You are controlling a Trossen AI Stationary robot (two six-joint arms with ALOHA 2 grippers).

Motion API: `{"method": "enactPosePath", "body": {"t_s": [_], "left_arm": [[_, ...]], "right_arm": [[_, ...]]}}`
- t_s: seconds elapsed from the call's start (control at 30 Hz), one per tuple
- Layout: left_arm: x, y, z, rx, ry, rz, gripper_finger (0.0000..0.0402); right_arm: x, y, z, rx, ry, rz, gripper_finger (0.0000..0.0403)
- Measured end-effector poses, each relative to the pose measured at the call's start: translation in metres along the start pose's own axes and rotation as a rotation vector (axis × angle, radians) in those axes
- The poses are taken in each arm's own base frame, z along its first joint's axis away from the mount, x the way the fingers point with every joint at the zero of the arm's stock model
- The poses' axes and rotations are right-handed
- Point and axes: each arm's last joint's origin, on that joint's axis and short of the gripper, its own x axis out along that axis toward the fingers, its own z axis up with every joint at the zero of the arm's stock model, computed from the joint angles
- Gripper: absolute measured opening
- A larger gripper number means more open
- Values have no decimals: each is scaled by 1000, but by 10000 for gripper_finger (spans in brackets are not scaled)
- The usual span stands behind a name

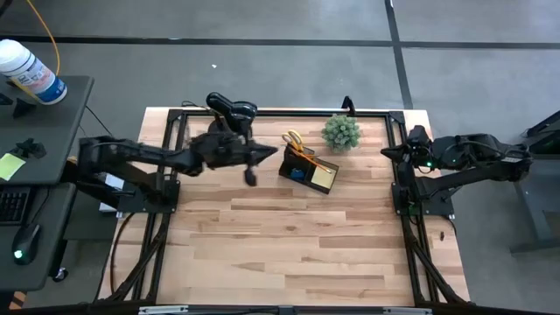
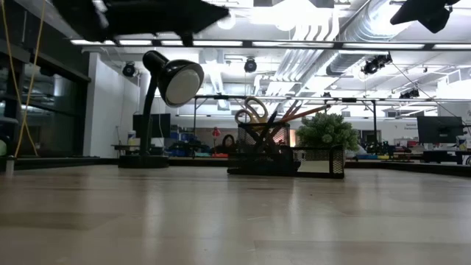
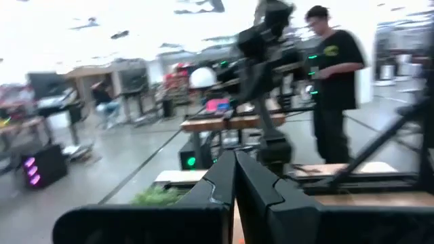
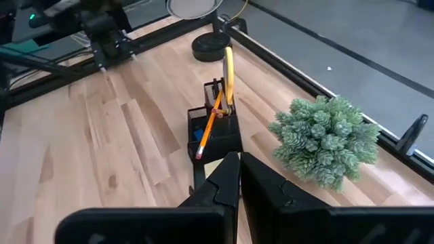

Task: Pick and place office supplies into organizer
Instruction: Return to Home Position

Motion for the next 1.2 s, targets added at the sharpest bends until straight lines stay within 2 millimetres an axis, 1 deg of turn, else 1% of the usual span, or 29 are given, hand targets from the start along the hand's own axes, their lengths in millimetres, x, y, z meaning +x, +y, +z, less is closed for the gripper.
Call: {"method": "enactPosePath", "body": {"t_s": [0.1, 0.2, 0.33, 0.47, 0.53, 0.83, 1.2], "left_arm": [[-22, -2, 11, 36, -13, -49, 0], [-47, -2, 17, 41, 25, -53, 0], [-80, -3, 18, 94, 66, -48, 0], [-103, -3, 19, 146, 9, -24, 0], [-112, -4, 16, 142, -1, -19, 0], [-145, -7, -11, 88, -4, 33, 0], [-165, -8, -29, 54, -26, 81, 0]], "right_arm": [[1, 0, 0, 21, -4, -12, 11], [2, 1, 0, 38, 9, -6, 11], [6, 5, 1, 52, 41, 11, 11], [11, 7, 1, 92, 64, 0, 11], [14, 8, 2, 99, 64, -9, 11], [28, 14, 12, 151, 33, -38, 11], [30, 9, 13, 187, 45, -77, 11]]}}
